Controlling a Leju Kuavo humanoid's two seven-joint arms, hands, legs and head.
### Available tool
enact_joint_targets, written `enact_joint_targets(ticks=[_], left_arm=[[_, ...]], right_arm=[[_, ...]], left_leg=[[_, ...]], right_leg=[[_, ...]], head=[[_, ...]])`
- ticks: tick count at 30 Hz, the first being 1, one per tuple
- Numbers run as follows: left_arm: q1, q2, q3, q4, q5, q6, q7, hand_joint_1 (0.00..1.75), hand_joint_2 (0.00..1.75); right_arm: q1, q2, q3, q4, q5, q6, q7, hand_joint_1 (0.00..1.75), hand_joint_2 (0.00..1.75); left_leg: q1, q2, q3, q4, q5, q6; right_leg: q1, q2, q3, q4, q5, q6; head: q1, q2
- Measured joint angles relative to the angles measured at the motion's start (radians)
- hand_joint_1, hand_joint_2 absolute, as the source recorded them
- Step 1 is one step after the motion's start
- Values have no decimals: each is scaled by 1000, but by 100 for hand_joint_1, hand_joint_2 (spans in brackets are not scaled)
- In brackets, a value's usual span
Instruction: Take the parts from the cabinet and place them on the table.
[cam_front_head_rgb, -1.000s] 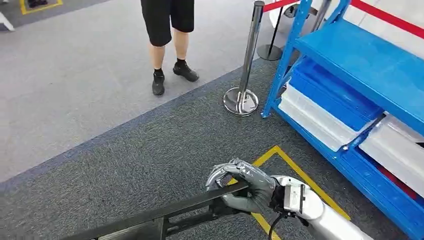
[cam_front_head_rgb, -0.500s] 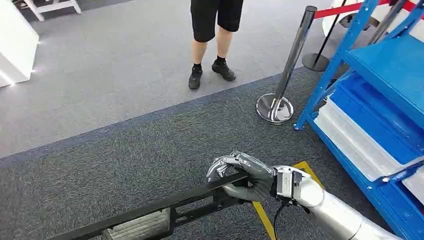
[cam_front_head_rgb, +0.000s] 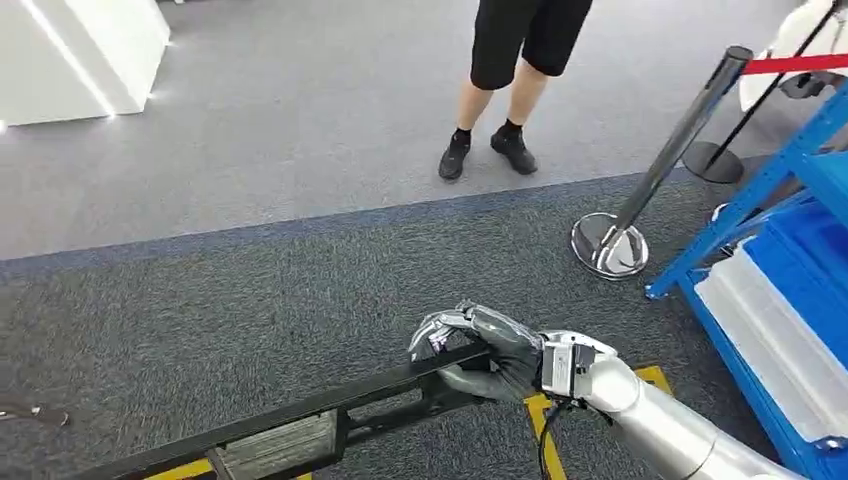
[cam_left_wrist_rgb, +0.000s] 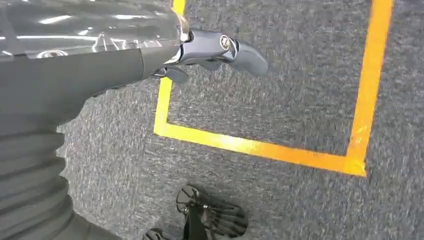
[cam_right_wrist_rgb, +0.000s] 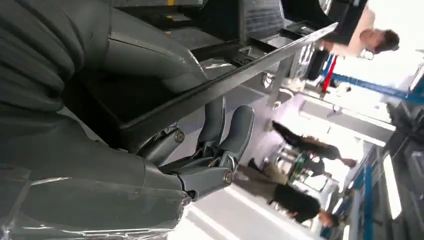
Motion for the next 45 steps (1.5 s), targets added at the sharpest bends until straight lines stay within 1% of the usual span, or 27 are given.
enact_joint_targets(ticks=[2,3,4,8,9,10,11,14,15,17,18,19,24,26,27,29,31,33,34,35,37,39,40,41,42,44,45], left_arm=[[4,-2,0,0,-2,-1,0,0,175],[5,-2,0,0,-3,-2,0,0,175],[5,-2,0,0,-6,-3,0,0,175],[14,-4,0,0,-12,-18,-6,0,175],[15,-5,0,0,-15,-20,-7,0,175],[13,-7,0,0,-15,-22,-10,0,175],[8,-7,0,0,-15,-27,-12,0,175],[-2,-11,0,0,-16,-34,-13,0,175],[0,-13,0,0,-16,-34,-12,0,175],[4,-15,0,0,-13,-34,-10,0,175],[3,-16,0,0,-11,-34,-10,0,175],[1,-17,0,0,-11,-34,-11,0,175],[6,-19,0,0,-5,-33,-23,0,175],[3,-21,0,0,-2,-34,-27,0,175],[-2,-21,0,0,-2,-35,-29,0,175],[-6,-23,0,0,-1,-36,-30,0,175],[-4,-24,0,0,-1,-36,-30,0,175],[-1,-26,0,0,-1,-37,-30,0,175],[0,-29,0,0,-1,-37,-30,0,175],[-1,-29,0,0,-1,-37,-30,0,175],[1,-29,0,0,-1,-37,-29,0,175],[9,-29,0,0,-3,-37,-29,0,175],[12,-29,0,0,-5,-37,-29,0,175],[10,-30,0,0,-6,-37,-29,0,175],[5,-30,0,0,-6,-37,-30,0,175],[0,-30,0,0,-6,-38,-35,0,175],[2,-30,0,0,-6,-39,-37,0,175]], right_arm=[[-4,0,0,-1,16,-10,-9,171,175],[-6,0,0,-3,24,-16,-12,171,175],[-10,2,-1,-4,42,-26,-13,171,175],[-29,3,-2,-16,116,-45,-13,171,175],[-35,3,-2,-18,133,-48,-17,171,175],[-40,-6,-2,-20,156,-54,-22,171,175],[-43,-10,-1,-26,177,-58,-27,171,175],[-46,-25,2,-28,201,-59,-31,171,175],[-50,-26,5,-30,198,-51,-25,171,175],[-66,-27,14,-34,186,-30,-3,171,175],[-75,-27,18,-34,182,-22,6,171,175],[-84,-27,22,-34,182,-15,13,171,175],[-130,-27,51,-27,187,-1,28,171,175],[-141,-26,57,-25,194,-1,30,171,175],[-142,-26,61,-24,198,-5,31,171,175],[-141,-26,70,-23,208,-23,37,171,175],[-142,-25,75,-23,217,-36,40,171,175],[-148,-25,74,-23,218,-39,40,171,175],[-151,-25,74,-23,218,-39,40,171,175],[-153,-21,75,-22,218,-40,40,171,175],[-154,-18,75,-23,218,-50,37,171,175],[-164,-18,74,-23,219,-73,33,171,175],[-171,-19,69,-23,218,-90,28,171,175],[-173,-25,55,-23,214,-112,20,171,175],[-177,-30,40,-23,210,-128,15,171,175],[-179,-39,-8,-27,188,-156,0,171,175],[-178,-39,-33,-33,176,-156,-5,171,175]], left_leg=[[4,-33,1,15,-9,-6],[5,-46,-1,25,-15,-11],[1,-56,-11,30,-18,-17],[11,-96,-30,27,-12,-42],[12,-72,-27,37,-17,-44],[4,-4,-38,65,-35,-51],[5,37,-67,123,-69,-57],[14,69,-173,318,-144,-68],[15,70,-175,316,-132,-68],[16,76,-114,197,-63,-67],[15,96,-59,99,-22,-64],[9,138,-34,37,-17,-52],[-5,87,-17,20,-9,-9],[2,64,-10,8,-3,1],[4,52,-9,8,-2,4],[3,22,-9,9,-4,7],[3,-12,-6,13,-6,5],[4,-44,-1,21,-12,0],[5,-57,-1,26,-16,-4],[-1,-65,-10,32,-19,-9],[6,-87,-24,32,-13,-22],[9,-111,-31,26,-13,-36],[9,-63,-29,42,-20,-38],[3,10,-49,82,-47,-44],[5,48,-84,150,-85,-50],[11,71,-168,305,-150,-57],[14,72,-189,341,-153,-59]], right_leg=[[-5,9,56,-149,104,1],[-9,34,85,-228,141,1],[-7,71,94,-236,120,2],[-2,39,101,-258,117,-12],[-9,22,106,-266,121,-19],[-7,8,112,-269,119,-25],[-3,-8,115,-270,116,-33],[7,-61,119,-270,110,-36],[7,-75,120,-270,108,-35],[8,-102,125,-269,103,-31],[8,-117,131,-269,99,-26],[10,-129,136,-269,95,-22],[7,-165,149,-275,82,13],[-3,-51,126,-206,38,9],[-2,-19,90,-131,1,8],[-2,1,7,22,-48,10],[-2,2,-8,15,-2,9],[-5,15,53,-143,104,4],[-7,40,83,-224,146,1],[-7,74,93,-245,130,1],[-2,58,94,-263,124,3],[-7,35,102,-271,127,-9],[-7,14,107,-279,129,-16],[-4,0,113,-284,128,-25],[0,-15,116,-284,126,-27],[5,-51,117,-283,122,-29],[6,-67,118,-283,120,-28]], head=[[0,0],[0,0],[0,0],[0,0],[0,0],[0,0],[-1,0],[-1,0],[-1,0],[-1,0],[-1,0],[-1,0],[-2,0],[-2,0],[-2,0],[-2,0],[-2,0],[-2,0],[-2,0],[-2,0],[-2,0],[-2,0],[-2,0],[-3,0],[-3,0],[-3,0],[-3,0]])
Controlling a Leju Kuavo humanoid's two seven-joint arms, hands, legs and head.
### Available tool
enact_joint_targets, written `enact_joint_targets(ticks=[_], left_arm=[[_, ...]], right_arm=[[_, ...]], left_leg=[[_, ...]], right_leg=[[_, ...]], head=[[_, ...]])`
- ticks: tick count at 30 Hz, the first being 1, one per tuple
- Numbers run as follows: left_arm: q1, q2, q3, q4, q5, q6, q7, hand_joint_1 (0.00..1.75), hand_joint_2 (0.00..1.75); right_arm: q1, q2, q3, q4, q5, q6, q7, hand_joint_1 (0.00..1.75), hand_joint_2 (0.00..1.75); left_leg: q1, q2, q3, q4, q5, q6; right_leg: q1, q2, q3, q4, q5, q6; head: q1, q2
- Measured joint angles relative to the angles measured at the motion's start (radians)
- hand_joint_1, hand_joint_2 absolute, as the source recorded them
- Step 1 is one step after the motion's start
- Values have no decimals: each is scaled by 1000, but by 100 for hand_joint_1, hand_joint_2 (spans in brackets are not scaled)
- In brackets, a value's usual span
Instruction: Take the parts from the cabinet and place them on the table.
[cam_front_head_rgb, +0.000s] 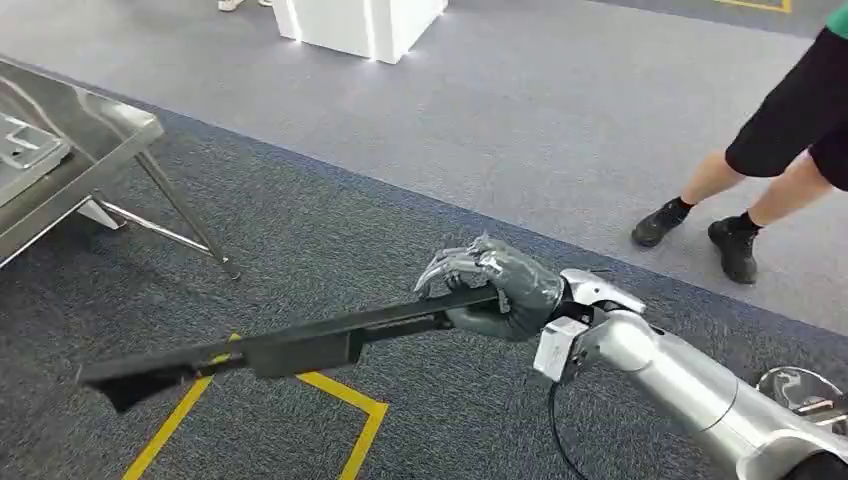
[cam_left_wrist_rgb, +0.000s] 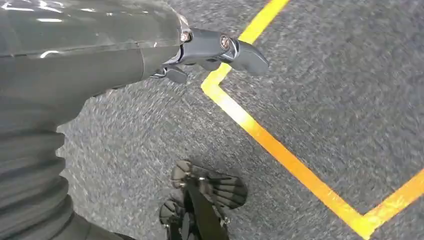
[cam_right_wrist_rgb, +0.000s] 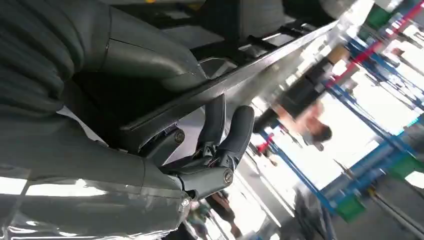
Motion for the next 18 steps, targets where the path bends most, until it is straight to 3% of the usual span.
enact_joint_targets(ticks=[1,2,3,4,5,6,9,10,11,12,13,14,15,16,17,18], left_arm=[[4,0,0,0,0,-2,-2,0,175],[8,0,0,0,0,-2,-2,0,175],[10,0,0,0,0,-2,-2,0,175],[10,0,0,0,0,-1,-1,0,175],[8,0,0,0,0,0,2,0,175],[9,0,0,0,1,0,4,0,175],[16,0,0,0,1,4,6,0,175],[18,0,0,0,1,5,6,0,175],[17,-6,0,0,2,5,5,0,175],[13,-6,0,0,2,6,6,0,175],[9,-6,0,0,3,6,8,0,175],[6,-6,0,0,5,6,8,0,175],[5,-6,0,0,6,6,8,0,175],[6,-6,0,0,8,6,8,0,175],[7,-6,0,0,8,6,9,0,175],[7,-6,0,0,8,6,9,0,175]], right_arm=[[2,0,-26,-10,-12,5,-6,171,175],[8,0,-58,-28,-25,18,-16,171,175],[13,0,-99,-56,-41,35,-29,171,175],[19,0,-130,-81,-60,50,-33,171,175],[25,0,-160,-110,-84,68,-34,171,175],[30,0,-192,-139,-107,82,-33,171,175],[80,20,-253,-208,-137,115,-45,171,175],[99,22,-266,-230,-138,132,-54,171,175],[115,30,-274,-245,-137,149,-62,171,175],[128,31,-278,-256,-138,163,-69,171,175],[145,32,-279,-262,-142,177,-74,171,175],[165,32,-279,-268,-149,190,-81,171,175],[179,34,-279,-272,-155,199,-84,171,175],[188,36,-279,-275,-160,207,-87,171,175],[195,36,-279,-279,-164,215,-89,171,175],[198,36,-279,-283,-169,218,-91,171,175]], left_leg=[[3,1,7,-18,21,-2],[6,5,39,-81,60,-4],[7,14,86,-168,103,-5],[8,36,139,-264,141,-3],[0,63,155,-299,129,11],[-3,50,157,-305,136,25],[-8,24,158,-308,130,42],[6,13,175,-321,135,52],[3,3,184,-327,134,55],[2,-2,187,-326,133,63],[2,-13,187,-326,133,66],[-1,-24,186,-326,132,69],[-3,-39,187,-325,132,69],[-5,-53,188,-324,132,70],[-5,-67,189,-322,131,69],[-6,-82,190,-320,130,68]], right_leg=[[0,-13,1,0,-2,2],[0,-26,4,1,-5,4],[0,-39,8,1,-9,8],[0,-51,14,2,-13,13],[6,-59,17,2,-18,20],[8,-63,17,3,-20,26],[9,-85,33,-8,-23,43],[2,-74,39,-6,-32,51],[-3,-4,34,22,-49,52],[-5,43,0,88,-84,49],[-5,63,-45,170,-120,50],[-5,71,-93,253,-149,51],[-6,72,-126,304,-155,52],[-5,72,-135,304,-133,51],[-5,73,-120,255,-90,48],[-5,78,-86,171,-37,44]], head=[[0,0],[0,0],[0,0],[0,0],[0,0],[0,0],[0,0],[1,0],[1,0],[1,0],[1,0],[1,0],[1,0],[1,0],[0,0],[1,0]])
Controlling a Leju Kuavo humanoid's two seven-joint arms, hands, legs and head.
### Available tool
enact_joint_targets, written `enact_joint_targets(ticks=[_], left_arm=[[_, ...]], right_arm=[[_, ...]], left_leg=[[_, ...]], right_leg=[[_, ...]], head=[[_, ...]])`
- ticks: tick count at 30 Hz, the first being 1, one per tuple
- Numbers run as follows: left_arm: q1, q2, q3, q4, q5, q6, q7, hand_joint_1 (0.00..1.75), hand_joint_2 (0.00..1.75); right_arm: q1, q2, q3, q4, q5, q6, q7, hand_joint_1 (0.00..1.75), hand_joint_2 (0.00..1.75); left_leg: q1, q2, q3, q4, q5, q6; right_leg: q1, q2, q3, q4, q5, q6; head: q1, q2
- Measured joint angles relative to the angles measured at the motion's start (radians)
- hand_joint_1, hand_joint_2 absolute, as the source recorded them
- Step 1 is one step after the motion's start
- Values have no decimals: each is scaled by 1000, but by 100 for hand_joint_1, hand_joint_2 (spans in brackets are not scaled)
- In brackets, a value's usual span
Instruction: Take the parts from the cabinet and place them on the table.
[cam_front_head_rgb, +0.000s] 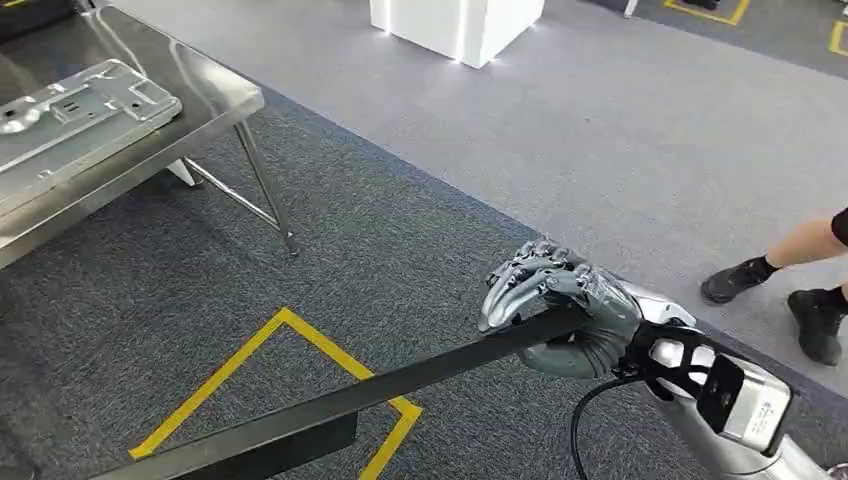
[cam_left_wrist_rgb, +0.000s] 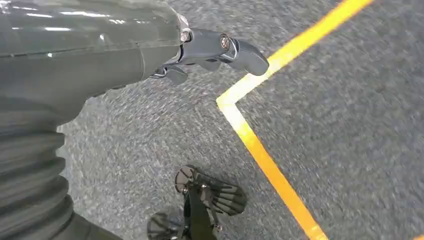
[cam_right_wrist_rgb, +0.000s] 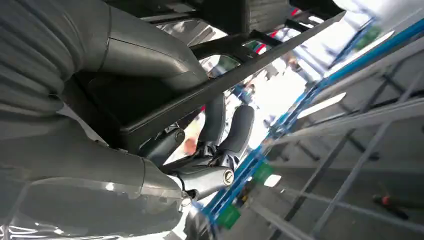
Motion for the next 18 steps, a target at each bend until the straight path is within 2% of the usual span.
enact_joint_targets(ticks=[1,2,3,4,6,7,8,9,10,11,12,13,14,15,16,17,18], left_arm=[[0,0,0,0,1,0,0,0,175],[0,-2,0,0,1,0,2,0,175],[-3,-3,0,0,1,1,3,0,175],[-2,-4,0,0,4,2,5,0,175],[3,-6,2,0,5,8,10,0,175],[3,-4,4,0,5,13,14,0,175],[2,-7,6,0,6,18,15,0,175],[-1,-8,9,0,6,19,20,0,175],[-4,-8,10,0,6,20,21,0,175],[-7,-8,11,0,5,20,21,0,175],[-7,-8,13,0,5,21,22,0,175],[-5,-8,15,0,5,21,22,0,175],[-3,-8,16,0,5,21,22,0,175],[-2,-8,16,0,5,21,22,0,175],[-2,-8,17,0,8,21,23,0,175],[-3,-8,18,0,12,20,30,0,175],[-5,-9,18,0,15,19,43,0,175]], right_arm=[[1,0,0,-4,-4,6,-1,171,175],[1,0,0,-6,-8,12,-2,171,175],[4,2,0,-7,-15,20,-2,171,175],[6,2,-1,-9,-24,31,-1,171,175],[8,2,2,-9,-43,47,5,171,175],[7,2,3,-9,-49,52,10,171,175],[5,2,6,-9,-51,55,15,171,175],[4,2,7,-9,-56,58,16,171,175],[5,2,8,-9,-57,59,19,171,175],[6,2,9,-9,-58,61,20,171,175],[6,2,11,-9,-58,61,22,171,175],[7,2,13,-8,-57,62,22,171,175],[7,2,14,-8,-57,63,23,171,175],[7,2,14,-8,-58,63,23,171,175],[6,2,14,-9,-58,63,23,171,175],[6,2,14,-9,-60,63,23,171,175],[4,2,14,-9,-61,64,26,171,175]], left_leg=[[0,-12,0,3,-1,-2],[3,-21,-4,5,-2,-4],[-5,-31,-13,12,-3,-11],[5,-41,-19,9,0,-19],[11,-64,-23,1,3,-33],[4,-74,-19,2,0,-40],[-1,-14,-24,25,-14,-43],[-1,39,-47,74,-50,-47],[3,66,-83,146,-90,-53],[7,77,-125,227,-127,-59],[11,81,-158,291,-148,-64],[15,83,-167,306,-142,-69],[18,87,-148,269,-115,-74],[21,93,-109,196,-76,-78],[23,110,-58,102,-35,-81],[24,147,-7,14,-7,-82],[15,150,-2,5,-15,-69]], right_leg=[[0,19,38,-89,47,-5],[-1,71,62,-152,55,-11],[-4,83,68,-173,50,-9],[2,69,66,-169,50,-9],[8,52,70,-170,49,-18],[-7,33,80,-187,56,-24],[-6,17,89,-197,58,-31],[-5,2,93,-200,57,-37],[-3,-14,95,-200,56,-38],[-2,-32,96,-199,53,-40],[-2,-48,96,-199,51,-38],[-3,-63,97,-198,50,-36],[-4,-77,98,-198,48,-33],[-7,-89,101,-197,45,-28],[-9,-102,105,-195,41,-22],[-9,-114,110,-190,35,-15],[-3,-120,112,-187,28,-5]], head=[[0,0],[0,0],[0,0],[0,0],[0,0],[0,0],[0,0],[-1,0],[-1,0],[-1,0],[-1,0],[-1,0],[-1,0],[-1,0],[-1,0],[-1,0],[-1,0]])
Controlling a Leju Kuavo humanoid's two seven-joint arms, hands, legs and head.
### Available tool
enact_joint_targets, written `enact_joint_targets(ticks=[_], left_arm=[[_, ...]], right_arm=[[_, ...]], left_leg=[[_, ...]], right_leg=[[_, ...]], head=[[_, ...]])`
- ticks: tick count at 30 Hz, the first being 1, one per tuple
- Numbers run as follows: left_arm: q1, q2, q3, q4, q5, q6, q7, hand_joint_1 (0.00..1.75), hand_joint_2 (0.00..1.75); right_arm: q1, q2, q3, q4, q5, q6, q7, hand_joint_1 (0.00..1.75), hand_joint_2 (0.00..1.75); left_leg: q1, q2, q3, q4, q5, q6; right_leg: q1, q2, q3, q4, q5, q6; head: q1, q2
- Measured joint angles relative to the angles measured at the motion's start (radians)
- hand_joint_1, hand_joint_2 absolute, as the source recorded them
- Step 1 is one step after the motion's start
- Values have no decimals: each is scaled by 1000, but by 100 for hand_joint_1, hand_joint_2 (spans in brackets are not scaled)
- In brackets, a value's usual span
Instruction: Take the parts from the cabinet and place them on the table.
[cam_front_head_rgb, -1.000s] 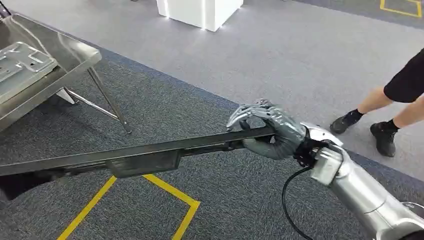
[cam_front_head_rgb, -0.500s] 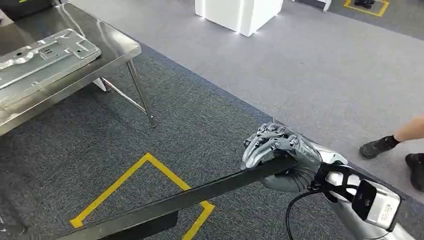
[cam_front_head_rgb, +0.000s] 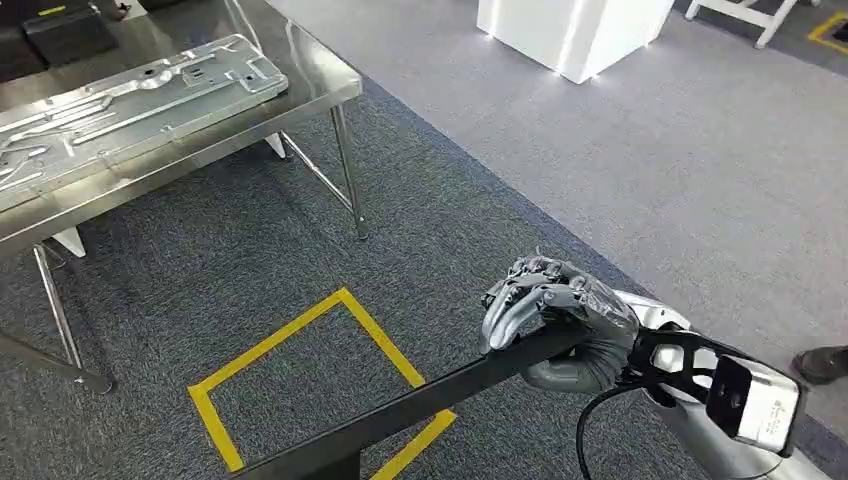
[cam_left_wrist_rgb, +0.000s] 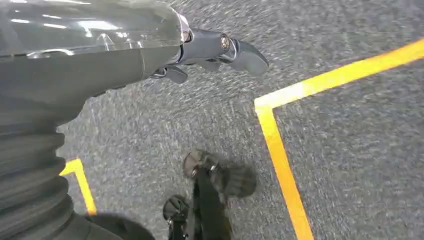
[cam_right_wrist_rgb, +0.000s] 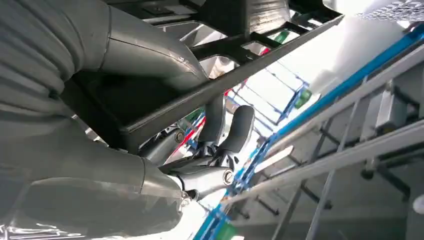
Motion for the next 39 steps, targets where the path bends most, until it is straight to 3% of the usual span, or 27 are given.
enact_joint_targets(ticks=[1,4,5,6,7,9,10,11,14,15,17,19,20,21,22,23,25,27,28,29,30,32,34,35,36,37,39], left_arm=[[1,0,0,0,2,0,10,0,175],[5,0,3,0,4,3,34,0,175],[6,0,3,0,4,5,36,0,175],[3,0,3,0,4,6,38,0,175],[-2,1,4,0,6,7,40,0,175],[-8,1,8,0,10,14,43,0,175],[-9,1,9,0,10,14,44,0,175],[-8,1,11,0,15,15,47,0,175],[-7,1,24,0,26,10,55,0,175],[-5,-3,25,1,28,4,59,0,175],[-5,-3,26,1,26,-3,63,0,175],[5,-3,26,1,22,-5,70,0,175],[7,0,26,0,20,-5,71,0,175],[7,-2,26,0,20,-5,72,0,175],[3,-2,26,0,20,-6,73,0,175],[0,-2,26,0,20,-6,74,0,175],[-4,-2,26,0,23,-6,74,0,175],[-1,0,26,0,27,-9,71,0,175],[0,2,26,0,27,-12,69,0,175],[0,4,26,0,28,-15,68,0,175],[-1,5,26,0,28,-16,66,0,175],[-1,5,26,0,28,-18,66,0,175],[3,5,26,0,29,-18,63,0,175],[3,5,26,0,30,-21,62,0,175],[5,5,27,0,31,-28,58,0,175],[3,6,27,0,35,-37,52,0,175],[-2,6,28,0,40,-50,44,0,175]], right_arm=[[-6,0,0,0,0,3,4,171,175],[-24,4,2,0,-7,2,18,171,175],[-33,4,2,0,-12,0,25,171,175],[-39,5,2,0,-16,-1,28,171,175],[-42,5,3,0,-17,-2,32,171,175],[-41,6,8,0,-19,-2,34,171,175],[-41,7,11,2,-19,-2,35,171,175],[-41,6,17,3,-19,-2,35,171,175],[-41,7,26,3,-19,-1,34,171,175],[-42,7,27,3,-19,-2,34,171,175],[-41,9,30,3,-16,-3,34,171,175],[-42,10,33,3,-15,-6,34,171,175],[-42,10,34,3,-15,-6,34,171,175],[-42,10,35,3,-17,-7,33,171,175],[-44,10,35,3,-20,-7,31,171,175],[-43,6,34,6,-27,-7,31,171,175],[-44,5,35,12,-40,-7,30,171,175],[-47,6,36,16,-51,-13,36,171,175],[-51,5,37,17,-56,-19,38,171,175],[-55,6,37,17,-57,-22,40,171,175],[-58,6,37,17,-58,-24,41,171,175],[-63,6,36,17,-57,-26,43,171,175],[-64,11,37,17,-49,-39,42,171,175],[-64,11,37,16,-44,-47,38,171,175],[-64,13,36,14,-38,-54,35,171,175],[-61,14,34,12,-34,-58,31,171,175],[-47,14,29,11,-32,-62,26,171,175]], left_leg=[[0,-16,-4,-1,3,13],[-3,-45,-6,-4,1,34],[5,-60,4,-11,5,41],[5,-68,7,-13,6,46],[5,-79,6,-13,6,51],[0,-107,5,-12,5,55],[-3,-123,5,-11,5,56],[-5,-140,6,-10,5,56],[-6,-185,8,-5,3,54],[-5,-196,1,-5,5,50],[3,-216,-13,-2,10,36],[5,-240,-15,-11,13,19],[-2,-219,-10,-7,9,18],[-7,-147,-21,18,-9,10],[-7,-104,-52,79,-44,7],[-4,-82,-89,151,-77,3],[-1,-69,-159,282,-117,-4],[2,-64,-145,245,-75,-10],[4,-52,-92,143,-22,-11],[4,-30,-45,58,12,-12],[0,8,-19,0,9,-4],[-3,-19,-18,5,10,19],[-8,-39,-22,4,8,32],[1,-47,-13,-3,11,39],[4,-55,-11,-7,13,42],[4,-58,-11,-7,13,48],[2,-70,-11,-7,12,53]], right_leg=[[3,-8,4,0,-1,6],[-2,-33,16,-9,-4,26],[-8,0,20,2,-16,30],[-9,57,1,45,-44,27],[-9,85,-36,117,-81,24],[-6,108,-123,277,-135,20],[-6,108,-142,304,-131,18],[-5,109,-140,286,-104,15],[-3,134,-59,83,27,-2],[-2,180,-36,40,20,-9],[5,167,-31,12,12,-8],[6,151,-25,2,13,-15],[-4,136,-14,-16,20,-17],[-3,121,-5,-23,20,-22],[-1,108,-2,-23,18,-29],[2,95,0,-23,16,-31],[4,61,4,-22,11,-32],[1,35,9,-20,5,-28],[-1,19,14,-15,-1,-23],[-2,7,19,-12,-8,-18],[3,-4,22,-6,-16,-9],[11,-14,26,-5,-23,1],[10,-31,34,-13,-24,13],[8,-30,37,-13,-29,20],[1,27,34,9,-48,23],[0,73,5,69,-83,21],[1,108,-78,227,-157,21]], head=[[0,0],[0,0],[1,0],[0,0],[1,0],[0,0],[0,0],[1,0],[0,0],[0,0],[0,0],[0,0],[0,0],[0,0],[0,0],[0,0],[0,0],[0,0],[0,0],[0,0],[0,0],[0,0],[0,0],[0,0],[1,0],[1,0],[1,0]])
